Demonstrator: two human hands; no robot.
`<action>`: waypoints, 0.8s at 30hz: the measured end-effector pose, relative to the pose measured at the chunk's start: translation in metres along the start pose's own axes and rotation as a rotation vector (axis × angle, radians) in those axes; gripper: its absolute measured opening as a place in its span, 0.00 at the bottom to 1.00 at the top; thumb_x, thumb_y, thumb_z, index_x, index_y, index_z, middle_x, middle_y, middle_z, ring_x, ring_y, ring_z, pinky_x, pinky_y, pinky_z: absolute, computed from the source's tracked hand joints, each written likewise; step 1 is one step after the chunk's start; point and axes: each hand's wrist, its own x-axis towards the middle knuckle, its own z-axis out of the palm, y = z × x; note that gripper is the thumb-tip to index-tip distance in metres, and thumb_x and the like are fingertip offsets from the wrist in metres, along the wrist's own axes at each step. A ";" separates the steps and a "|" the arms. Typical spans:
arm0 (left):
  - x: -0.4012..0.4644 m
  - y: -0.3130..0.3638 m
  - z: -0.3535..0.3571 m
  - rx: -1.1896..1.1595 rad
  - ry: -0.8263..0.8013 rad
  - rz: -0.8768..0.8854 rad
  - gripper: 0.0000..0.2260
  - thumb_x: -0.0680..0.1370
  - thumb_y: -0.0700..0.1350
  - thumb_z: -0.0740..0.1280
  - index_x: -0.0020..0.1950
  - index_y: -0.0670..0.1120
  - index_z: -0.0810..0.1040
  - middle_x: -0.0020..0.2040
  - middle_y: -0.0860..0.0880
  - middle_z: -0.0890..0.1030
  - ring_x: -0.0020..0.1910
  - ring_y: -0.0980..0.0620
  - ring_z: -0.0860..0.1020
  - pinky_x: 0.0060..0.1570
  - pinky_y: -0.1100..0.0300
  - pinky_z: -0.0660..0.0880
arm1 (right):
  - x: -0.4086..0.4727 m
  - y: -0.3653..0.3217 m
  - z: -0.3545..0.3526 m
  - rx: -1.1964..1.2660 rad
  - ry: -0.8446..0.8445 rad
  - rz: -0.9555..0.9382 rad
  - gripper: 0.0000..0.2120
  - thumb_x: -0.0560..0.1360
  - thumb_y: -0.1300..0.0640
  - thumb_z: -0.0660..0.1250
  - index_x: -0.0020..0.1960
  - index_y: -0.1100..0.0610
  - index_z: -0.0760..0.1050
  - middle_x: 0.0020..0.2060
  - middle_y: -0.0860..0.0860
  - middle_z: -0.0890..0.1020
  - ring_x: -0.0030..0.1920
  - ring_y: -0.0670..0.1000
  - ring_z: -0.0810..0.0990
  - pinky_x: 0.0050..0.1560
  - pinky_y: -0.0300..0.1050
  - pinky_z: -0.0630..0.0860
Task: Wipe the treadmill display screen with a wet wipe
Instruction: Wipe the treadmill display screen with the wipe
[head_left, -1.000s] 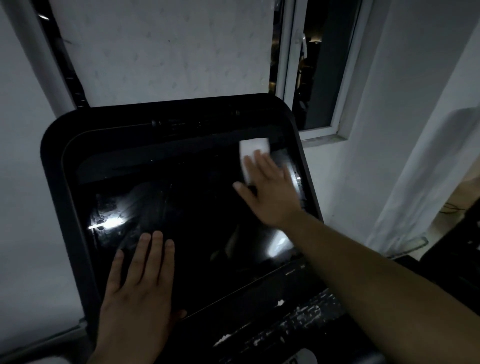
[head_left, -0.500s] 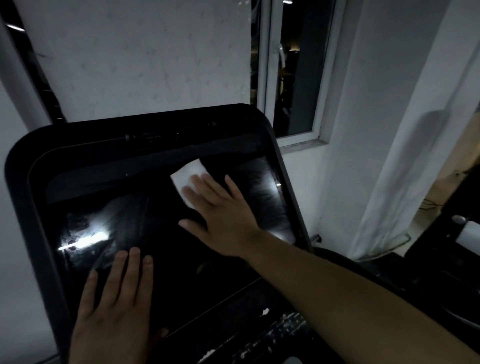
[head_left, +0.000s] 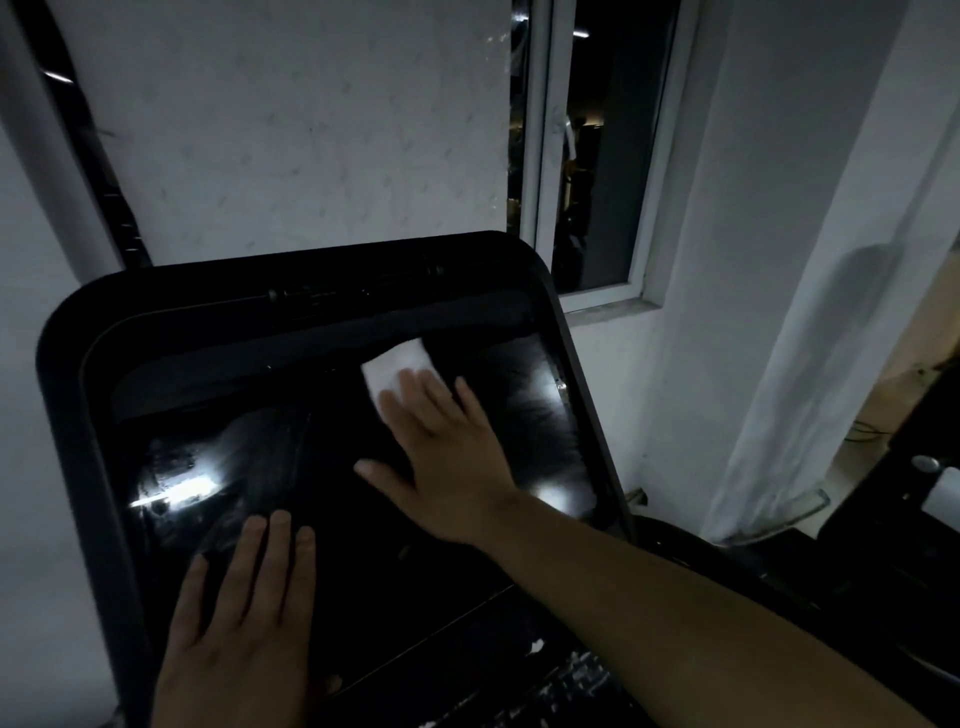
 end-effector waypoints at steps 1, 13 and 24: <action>0.000 -0.001 -0.001 0.011 0.018 0.002 0.49 0.59 0.63 0.64 0.73 0.36 0.71 0.76 0.36 0.68 0.75 0.41 0.66 0.68 0.30 0.63 | -0.002 0.002 0.002 -0.009 0.001 -0.051 0.38 0.79 0.31 0.46 0.82 0.52 0.53 0.82 0.53 0.52 0.82 0.53 0.45 0.80 0.59 0.41; 0.008 0.004 -0.012 -0.080 -0.189 -0.056 0.62 0.43 0.57 0.84 0.73 0.36 0.71 0.76 0.36 0.68 0.75 0.38 0.67 0.69 0.30 0.64 | 0.004 0.030 0.004 0.008 0.073 0.245 0.41 0.78 0.30 0.43 0.82 0.55 0.54 0.81 0.58 0.56 0.81 0.58 0.50 0.80 0.59 0.46; 0.008 0.003 -0.019 -0.101 -0.231 -0.063 0.65 0.40 0.59 0.85 0.74 0.37 0.70 0.76 0.35 0.68 0.75 0.36 0.67 0.69 0.29 0.62 | 0.018 0.041 -0.003 0.031 0.024 0.287 0.38 0.79 0.31 0.43 0.82 0.51 0.52 0.82 0.54 0.54 0.82 0.54 0.48 0.80 0.57 0.43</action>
